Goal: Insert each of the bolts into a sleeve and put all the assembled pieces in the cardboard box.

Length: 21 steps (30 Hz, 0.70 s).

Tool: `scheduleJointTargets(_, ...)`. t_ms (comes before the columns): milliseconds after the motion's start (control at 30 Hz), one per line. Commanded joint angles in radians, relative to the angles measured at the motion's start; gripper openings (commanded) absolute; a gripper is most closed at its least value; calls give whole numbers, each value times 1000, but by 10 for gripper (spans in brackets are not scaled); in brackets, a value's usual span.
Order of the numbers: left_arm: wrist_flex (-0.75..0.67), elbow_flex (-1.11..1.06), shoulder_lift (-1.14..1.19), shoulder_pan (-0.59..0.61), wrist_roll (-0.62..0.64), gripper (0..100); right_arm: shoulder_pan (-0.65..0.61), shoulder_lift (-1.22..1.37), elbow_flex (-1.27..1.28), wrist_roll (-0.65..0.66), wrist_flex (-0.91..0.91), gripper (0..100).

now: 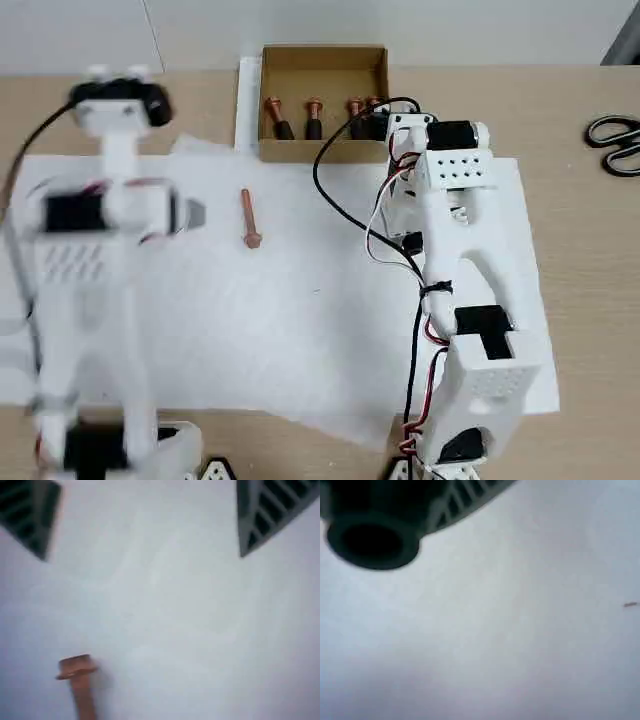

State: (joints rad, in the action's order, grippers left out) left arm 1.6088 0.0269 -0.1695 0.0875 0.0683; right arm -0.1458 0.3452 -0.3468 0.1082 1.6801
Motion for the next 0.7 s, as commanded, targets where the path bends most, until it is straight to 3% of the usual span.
scheduleJointTargets(0,-6,186,273,-80,78,172,1,-70,-26,12,21,4)
scheduleJointTargets(267,15,458,675,-157,362,171,2,-70,-26,12,31,4)
scheduleJointTargets(667,2,645,996,-163,493,170,1,-70,-26,12,31,4)
